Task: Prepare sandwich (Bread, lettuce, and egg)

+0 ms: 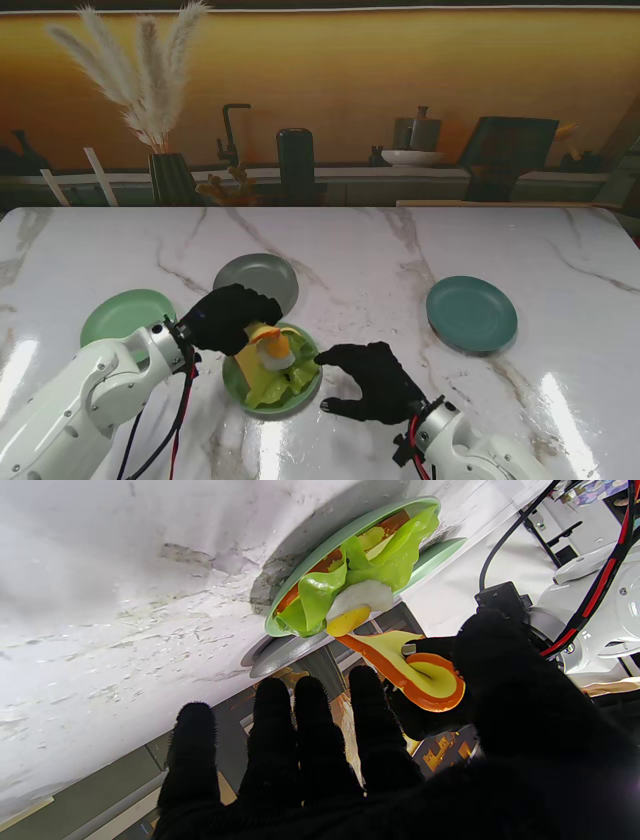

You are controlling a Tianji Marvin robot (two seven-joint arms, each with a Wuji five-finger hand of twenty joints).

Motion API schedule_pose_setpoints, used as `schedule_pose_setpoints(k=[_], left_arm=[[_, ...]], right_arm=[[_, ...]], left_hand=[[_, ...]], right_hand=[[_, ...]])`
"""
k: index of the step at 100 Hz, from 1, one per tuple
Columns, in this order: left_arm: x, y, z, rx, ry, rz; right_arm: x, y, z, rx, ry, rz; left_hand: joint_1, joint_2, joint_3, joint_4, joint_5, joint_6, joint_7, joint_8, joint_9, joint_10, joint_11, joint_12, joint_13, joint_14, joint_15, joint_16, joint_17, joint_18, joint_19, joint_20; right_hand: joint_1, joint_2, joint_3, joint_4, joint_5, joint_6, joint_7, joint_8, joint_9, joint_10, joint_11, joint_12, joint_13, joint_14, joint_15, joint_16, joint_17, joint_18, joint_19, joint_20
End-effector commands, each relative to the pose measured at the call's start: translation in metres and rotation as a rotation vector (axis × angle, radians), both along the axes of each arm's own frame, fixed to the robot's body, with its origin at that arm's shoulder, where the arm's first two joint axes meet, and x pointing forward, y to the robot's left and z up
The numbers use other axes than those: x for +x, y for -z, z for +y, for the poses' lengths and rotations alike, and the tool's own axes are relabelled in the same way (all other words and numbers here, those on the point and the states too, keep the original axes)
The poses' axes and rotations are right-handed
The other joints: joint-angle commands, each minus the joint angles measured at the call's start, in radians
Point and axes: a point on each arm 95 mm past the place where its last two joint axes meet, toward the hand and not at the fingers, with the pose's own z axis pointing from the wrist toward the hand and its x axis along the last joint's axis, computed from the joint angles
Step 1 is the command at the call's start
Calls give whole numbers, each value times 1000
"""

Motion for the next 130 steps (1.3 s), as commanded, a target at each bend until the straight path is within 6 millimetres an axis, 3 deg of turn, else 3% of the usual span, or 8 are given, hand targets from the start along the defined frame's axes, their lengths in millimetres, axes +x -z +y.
schedule_pose_setpoints(k=[1,54,68,84,105,115,117,130], left_arm=[[2,-1,-2,-5,-8,-7],[-5,9,-4,-17,15,99],[-9,10,-3,-20,28,142],[-12,12,1,-8,40,184],[-16,14,6,-7,47,213],[-17,15,9,1,50,221],[-17,15,9,2,53,219],[-18,17,12,6,64,224]], right_arm=[[-2,-1,5,17,5,-1],[-1,-2,4,20,11,4],[-1,-1,4,20,11,9],[-1,-1,4,24,9,16],[-1,-1,4,24,9,19],[-1,-1,5,25,8,21],[-1,-1,5,25,8,22],[-1,-1,5,26,6,25]], left_hand=[[95,42,52,-26,5,17,26,4,50,13,108,25,37,-17,40,7,-10,18,31,7],[54,36,48,-4,-5,11,7,-42,25,21,58,-24,23,26,-48,27,-49,46,-22,8],[-1,19,62,5,-4,10,8,-80,22,27,48,-46,27,41,-93,54,-50,52,-53,85],[-64,7,54,2,6,14,-58,-130,13,57,-25,-87,11,88,-191,69,-88,80,-98,86],[-166,36,29,-9,12,19,-115,-171,-3,70,-83,-97,-19,91,-244,55,-113,93,-129,76],[-212,115,-33,32,5,17,-170,-215,-44,78,-126,-129,-53,100,-288,-16,-138,98,-154,62],[-223,152,-83,61,0,13,-191,-238,-61,78,-140,-152,-63,104,-306,-38,-148,99,-164,53],[-264,229,-167,101,0,12,-217,-267,-95,79,-158,-238,-76,114,-351,-65,-166,105,-186,29]], right_hand=[[13,11,-16,-5,12,12,-3,0,-3,-15,-5,4,-3,-18,0,9,-21,24,-3,-8],[17,15,-20,-5,6,15,-6,0,-5,-15,-3,5,-4,-20,1,9,-21,23,-2,-4],[17,14,-20,-5,6,11,-6,1,-4,-16,-3,5,-4,-20,2,9,-21,23,-2,-4],[16,13,-20,-5,7,13,-6,1,-3,-15,-3,5,-4,-20,1,8,-21,23,-1,-3],[15,12,-19,-5,7,12,-6,1,-3,-16,-4,5,-4,-19,0,8,-20,23,-1,-3],[13,12,-19,-5,8,8,-5,1,-2,-16,-4,4,-4,-20,-1,8,-20,23,-1,-3],[13,11,-18,-5,8,12,-5,1,-2,-15,-5,4,-3,-21,-1,8,-20,23,-1,-3],[12,11,-17,-5,8,12,-6,1,-2,-16,-5,4,-3,-18,-1,8,-21,24,-2,-3]])
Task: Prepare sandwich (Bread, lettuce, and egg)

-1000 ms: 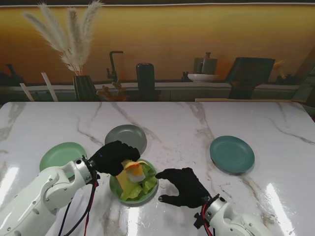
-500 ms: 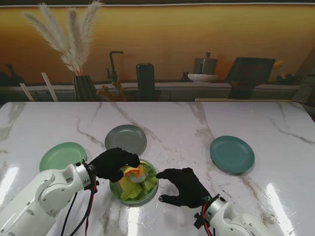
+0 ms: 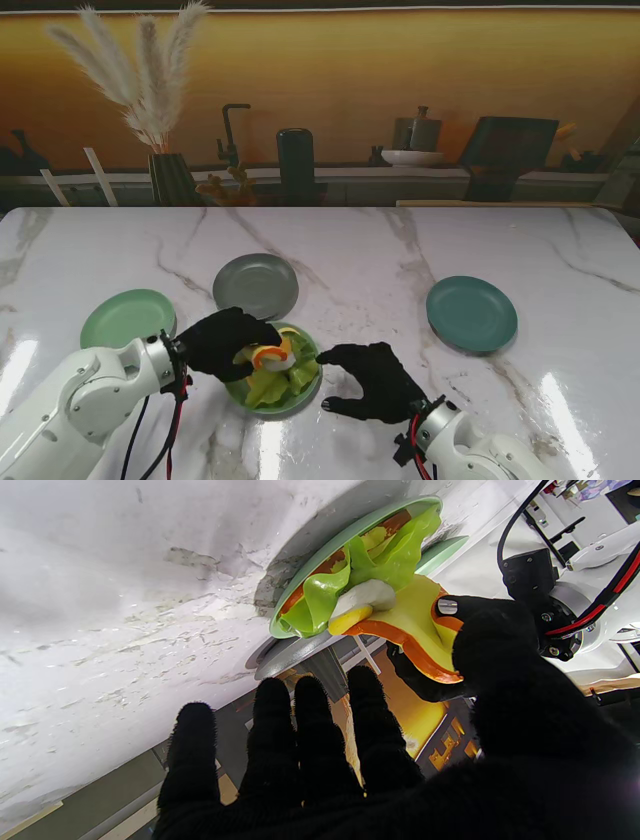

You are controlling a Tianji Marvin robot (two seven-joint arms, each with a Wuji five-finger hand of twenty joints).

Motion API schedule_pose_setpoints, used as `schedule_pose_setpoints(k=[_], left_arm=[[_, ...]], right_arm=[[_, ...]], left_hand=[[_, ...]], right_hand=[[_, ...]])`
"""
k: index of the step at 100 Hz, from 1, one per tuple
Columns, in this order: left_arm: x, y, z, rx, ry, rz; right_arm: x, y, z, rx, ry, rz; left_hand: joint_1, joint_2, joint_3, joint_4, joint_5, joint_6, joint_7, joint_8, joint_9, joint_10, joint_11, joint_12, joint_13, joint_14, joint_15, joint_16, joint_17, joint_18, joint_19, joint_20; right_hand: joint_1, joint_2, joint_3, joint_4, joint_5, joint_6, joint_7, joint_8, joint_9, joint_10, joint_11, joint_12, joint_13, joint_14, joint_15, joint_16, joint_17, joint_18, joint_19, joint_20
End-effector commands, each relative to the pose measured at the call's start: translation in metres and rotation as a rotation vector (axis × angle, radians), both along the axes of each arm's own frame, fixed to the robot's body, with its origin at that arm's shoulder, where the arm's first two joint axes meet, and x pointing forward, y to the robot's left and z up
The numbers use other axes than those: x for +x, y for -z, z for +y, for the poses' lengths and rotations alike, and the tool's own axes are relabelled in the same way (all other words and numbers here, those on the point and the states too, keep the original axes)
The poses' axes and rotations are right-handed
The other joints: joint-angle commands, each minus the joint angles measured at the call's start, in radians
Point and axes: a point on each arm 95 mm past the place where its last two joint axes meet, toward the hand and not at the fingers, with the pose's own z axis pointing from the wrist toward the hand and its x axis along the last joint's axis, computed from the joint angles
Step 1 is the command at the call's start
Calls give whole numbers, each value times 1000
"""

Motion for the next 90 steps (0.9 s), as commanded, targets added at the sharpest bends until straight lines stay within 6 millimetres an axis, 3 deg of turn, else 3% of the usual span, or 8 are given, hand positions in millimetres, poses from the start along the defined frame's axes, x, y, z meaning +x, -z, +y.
schedule_pose_setpoints(k=[1,6,32,53,75,90], left_arm=[[-1,3,2,3,-7,14],[-2,3,3,5,-6,15],[-4,5,10,27,-8,39],[-5,6,12,41,-20,63],[-5,8,14,38,-36,99],[-5,11,17,42,-56,130]], right_arm=[[-2,-1,7,19,-2,5],[-2,-1,7,20,-2,6],[-3,-1,7,22,-4,12],[-3,0,8,23,-5,17],[-3,0,8,21,-3,22],[-3,0,8,22,-3,24]], left_hand=[[-26,69,-38,82,3,-10,0,-7,-25,19,1,-56,-25,22,-19,-11,-17,12,-7,-14],[-33,79,-64,96,4,-10,-11,-19,-31,19,8,-107,-28,24,-33,-18,-21,14,-15,-20],[-77,94,-137,62,7,-13,-69,-63,-56,36,-56,-152,-61,40,-114,-55,-67,29,-55,-39],[-84,111,-174,54,6,-13,-86,-75,-74,45,-88,-170,-83,48,-152,-70,-88,32,-70,-40],[-97,136,-274,7,-1,-23,-155,-120,-100,52,-149,-205,-114,52,-223,-102,-123,40,-100,-37],[-99,155,-323,-8,3,-14,-211,-162,-114,65,-202,-245,-129,64,-279,-140,-145,57,-143,-54]], right_hand=[[12,11,-17,-5,8,0,-6,1,-2,-16,-5,4,-4,-19,-1,8,-21,24,-2,-3],[12,11,-17,-5,8,0,-6,1,-2,-16,-5,4,-3,-20,-1,8,-21,24,-2,-3],[10,9,-15,-5,10,1,-5,1,-1,-15,-6,4,-4,-20,-3,7,-20,24,-1,-2],[9,9,-14,-6,10,2,-5,1,0,-15,-8,3,-3,-20,-4,7,-20,24,-1,-2],[8,8,-14,-6,12,-1,-5,1,0,-16,-8,3,-2,-20,-5,7,-20,24,-1,-1],[8,7,-13,-6,13,0,-4,2,1,-16,-8,3,-2,-20,-4,8,-20,25,0,-1]])
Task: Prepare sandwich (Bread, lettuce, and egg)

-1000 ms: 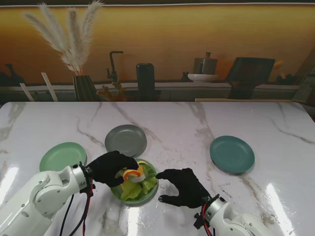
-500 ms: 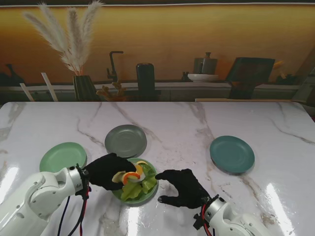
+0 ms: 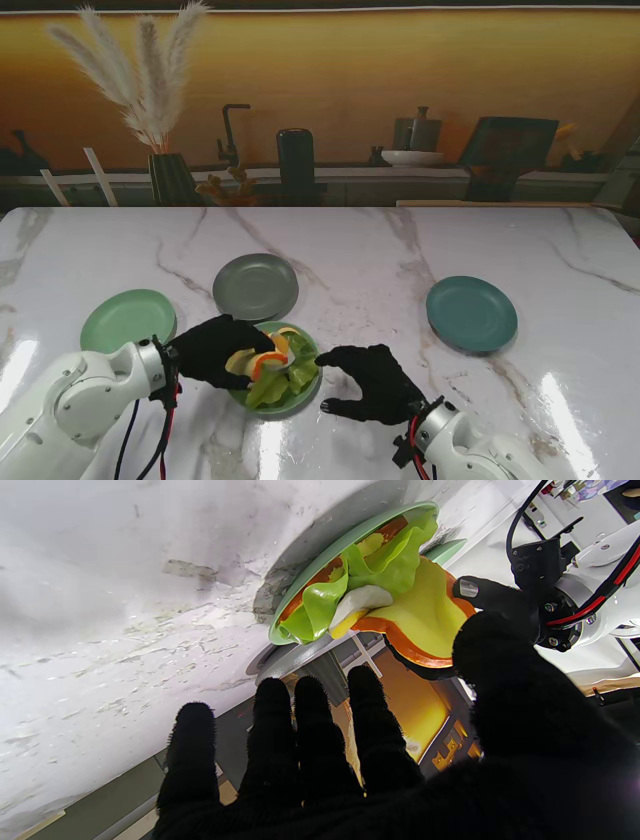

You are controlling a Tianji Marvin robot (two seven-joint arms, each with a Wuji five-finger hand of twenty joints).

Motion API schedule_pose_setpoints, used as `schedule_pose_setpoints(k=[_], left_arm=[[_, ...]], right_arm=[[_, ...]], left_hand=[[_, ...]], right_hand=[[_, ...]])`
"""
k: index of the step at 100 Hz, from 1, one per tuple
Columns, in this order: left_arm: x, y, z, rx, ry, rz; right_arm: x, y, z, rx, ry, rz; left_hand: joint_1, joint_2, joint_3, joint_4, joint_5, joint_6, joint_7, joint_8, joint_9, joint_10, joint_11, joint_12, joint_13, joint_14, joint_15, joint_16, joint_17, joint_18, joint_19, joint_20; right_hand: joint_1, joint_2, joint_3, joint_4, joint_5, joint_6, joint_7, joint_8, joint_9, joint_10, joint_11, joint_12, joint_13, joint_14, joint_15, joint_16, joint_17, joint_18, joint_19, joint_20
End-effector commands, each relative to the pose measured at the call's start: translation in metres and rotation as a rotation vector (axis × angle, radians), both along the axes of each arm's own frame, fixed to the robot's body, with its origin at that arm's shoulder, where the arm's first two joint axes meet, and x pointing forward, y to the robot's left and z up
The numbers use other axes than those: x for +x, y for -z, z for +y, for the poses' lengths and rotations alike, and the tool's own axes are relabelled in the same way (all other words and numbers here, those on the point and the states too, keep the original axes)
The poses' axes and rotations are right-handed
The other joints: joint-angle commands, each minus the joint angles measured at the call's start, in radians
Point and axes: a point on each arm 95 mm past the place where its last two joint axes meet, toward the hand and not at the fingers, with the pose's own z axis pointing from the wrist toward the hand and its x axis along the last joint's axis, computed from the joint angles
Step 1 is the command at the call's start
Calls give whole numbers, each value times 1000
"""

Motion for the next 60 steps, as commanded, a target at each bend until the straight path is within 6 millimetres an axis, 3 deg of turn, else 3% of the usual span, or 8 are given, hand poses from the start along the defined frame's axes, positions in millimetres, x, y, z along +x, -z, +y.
schedule_pose_setpoints(k=[1,9,34,36,60], left_arm=[[-1,4,4,11,-22,24],[-1,5,6,19,-27,30],[-2,9,13,33,-39,36],[-2,9,13,34,-40,35],[-2,7,19,32,-64,16]], right_arm=[[-2,-1,6,19,-1,5],[-2,-1,7,19,-1,7],[-2,0,7,19,-2,13],[-2,0,7,19,-2,13],[-2,0,8,19,-4,15]], left_hand=[[-37,55,-34,-31,5,-13,0,-16,-24,55,-63,-53,-19,18,-39,-28,-21,26,-23,-13],[-43,70,-65,-40,9,-6,-42,-54,-40,62,-97,-83,-37,22,-78,-58,-40,37,-51,-30],[-42,142,-250,-117,37,31,-128,-156,-68,76,-165,-150,-75,28,-164,-127,-87,54,-105,-54],[-28,169,-309,-134,40,31,-135,-169,-72,77,-170,-159,-79,30,-170,-133,-89,55,-108,-55],[-32,218,-384,-158,37,33,-175,-200,-103,83,-202,-182,-110,28,-213,-160,-123,63,-149,-72]], right_hand=[[8,7,-13,-6,13,-1,-4,1,1,-16,-8,3,-2,-20,-4,8,-20,19,1,0],[7,7,-13,-6,14,-1,-4,2,2,-17,-8,3,0,-19,-4,8,-20,18,2,0],[8,6,-12,-6,15,-5,-3,2,2,-17,-9,3,-1,-20,-6,8,-20,19,2,0],[7,7,-12,-6,15,-4,-2,2,2,-16,-9,3,0,-20,-5,8,-20,19,2,0],[9,7,-12,-6,18,-3,-1,2,3,-17,-8,3,0,-20,-5,8,-20,19,3,1]])
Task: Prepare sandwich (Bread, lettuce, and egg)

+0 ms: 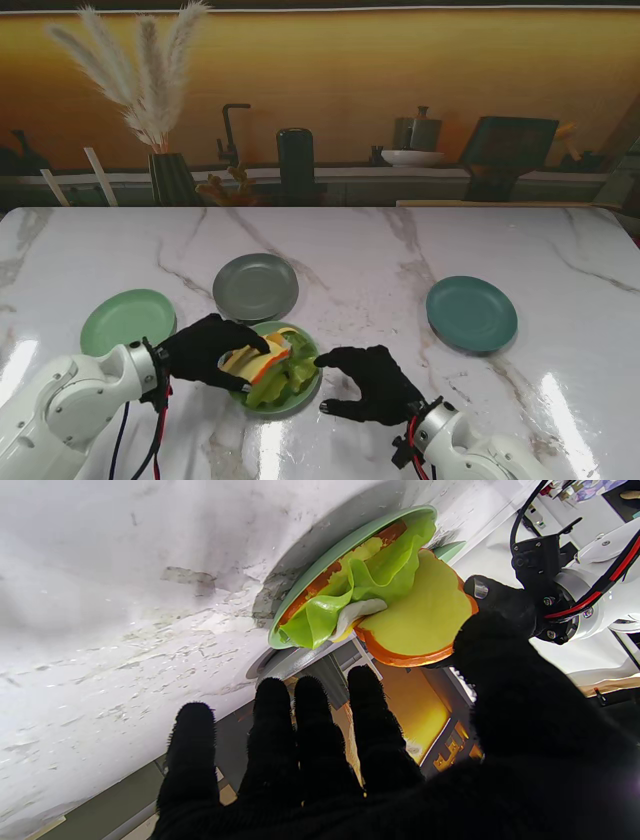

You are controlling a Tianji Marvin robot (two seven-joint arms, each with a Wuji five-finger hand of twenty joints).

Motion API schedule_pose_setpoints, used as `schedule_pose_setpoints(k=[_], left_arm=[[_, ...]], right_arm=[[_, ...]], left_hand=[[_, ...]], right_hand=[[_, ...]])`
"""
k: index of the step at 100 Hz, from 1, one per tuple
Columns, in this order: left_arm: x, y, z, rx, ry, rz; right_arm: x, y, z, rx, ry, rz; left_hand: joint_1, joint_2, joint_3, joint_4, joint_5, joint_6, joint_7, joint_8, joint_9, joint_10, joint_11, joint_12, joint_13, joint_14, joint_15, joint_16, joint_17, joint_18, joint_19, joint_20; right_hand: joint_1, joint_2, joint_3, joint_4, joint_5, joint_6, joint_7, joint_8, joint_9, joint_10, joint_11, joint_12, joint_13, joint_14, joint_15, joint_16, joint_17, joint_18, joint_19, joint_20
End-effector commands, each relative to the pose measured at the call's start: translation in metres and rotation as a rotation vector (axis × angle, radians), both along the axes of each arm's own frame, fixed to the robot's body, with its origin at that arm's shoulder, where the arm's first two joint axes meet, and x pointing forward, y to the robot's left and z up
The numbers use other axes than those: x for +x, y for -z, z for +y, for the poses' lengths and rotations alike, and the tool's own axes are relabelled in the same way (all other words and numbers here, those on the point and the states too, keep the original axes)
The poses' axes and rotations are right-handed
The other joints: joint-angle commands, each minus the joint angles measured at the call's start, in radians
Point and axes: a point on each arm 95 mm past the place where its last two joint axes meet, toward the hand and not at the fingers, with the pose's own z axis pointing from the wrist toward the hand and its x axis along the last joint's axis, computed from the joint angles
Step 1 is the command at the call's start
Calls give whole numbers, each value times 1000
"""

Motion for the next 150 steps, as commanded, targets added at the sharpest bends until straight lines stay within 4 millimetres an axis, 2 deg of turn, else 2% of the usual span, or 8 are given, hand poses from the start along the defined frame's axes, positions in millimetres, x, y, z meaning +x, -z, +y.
schedule_pose_setpoints(k=[1,33,44,68,88,124,149,150], left_arm=[[-1,3,4,5,-23,1],[0,-2,9,-4,-46,-36],[0,-1,10,-1,-52,-21],[1,-2,11,-26,-63,-6],[0,-3,13,-45,-85,8],[-2,-4,14,-116,-153,10],[-5,-16,10,-264,-274,-16],[-6,-17,9,-270,-278,-17]], right_arm=[[-2,-1,6,18,-2,4],[-2,0,7,19,-2,3],[-2,0,7,18,-3,3],[-1,0,7,17,-5,3],[-1,0,7,17,-5,5],[1,-1,6,14,-2,-7],[7,-9,1,7,23,-59],[7,-10,1,6,24,-62]], left_hand=[[-32,53,-19,-43,36,35,17,0,-32,6,-6,-22,-36,16,-15,-9,-23,21,-9,-7],[-32,58,-46,-47,-20,-8,-1,-6,-90,2,-36,-40,-73,6,-42,-24,-37,18,-23,-14],[-29,44,-56,-44,-58,-39,-17,-8,-154,3,-95,-81,-127,0,-99,-60,-75,20,-64,-29],[-66,72,-88,-64,-93,-27,-139,-103,-180,18,-265,-199,-188,-9,-235,-190,-105,36,-274,-149],[-78,89,-99,-72,-82,-19,-159,-130,-179,18,-267,-203,-185,-11,-250,-211,-101,39,-335,-207],[-69,107,-97,-74,-74,2,-157,-134,-168,19,-245,-199,-160,-11,-245,-212,-98,35,-329,-221],[-44,105,-99,-70,-53,15,-136,-135,-147,23,-163,-193,-123,-5,-243,-237,-85,0,-332,-335],[-42,105,-101,-69,-51,16,-136,-138,-147,23,-158,-207,-122,-4,-242,-250,-86,-1,-317,-371]], right_hand=[[8,7,-13,-6,18,-3,-1,2,3,-16,-8,3,0,-19,-5,8,-20,19,3,1],[6,5,-13,-6,13,-24,-2,1,1,-15,-11,2,-2,-17,-6,8,-20,20,2,0],[5,3,-12,-6,22,-56,5,4,-2,-14,-14,1,-6,-17,-9,7,-21,21,2,-1],[0,3,-9,-7,8,-61,6,3,-11,-15,-20,-1,-16,-19,-14,6,-21,22,-2,-3],[-4,2,-6,-7,-1,-73,4,1,-18,-14,-23,-2,-22,-17,-17,5,-22,23,-4,-4],[-5,6,-5,-7,-15,-60,0,-1,-22,-14,-21,-1,-24,-20,-15,7,-19,18,-1,-1],[-5,6,-6,-7,-14,-51,1,-3,-20,-16,-18,0,-20,-22,-13,7,-5,15,12,7],[-5,6,-6,-7,-14,-51,0,-3,-20,-17,-18,0,-19,-22,-13,7,-4,15,13,7]])
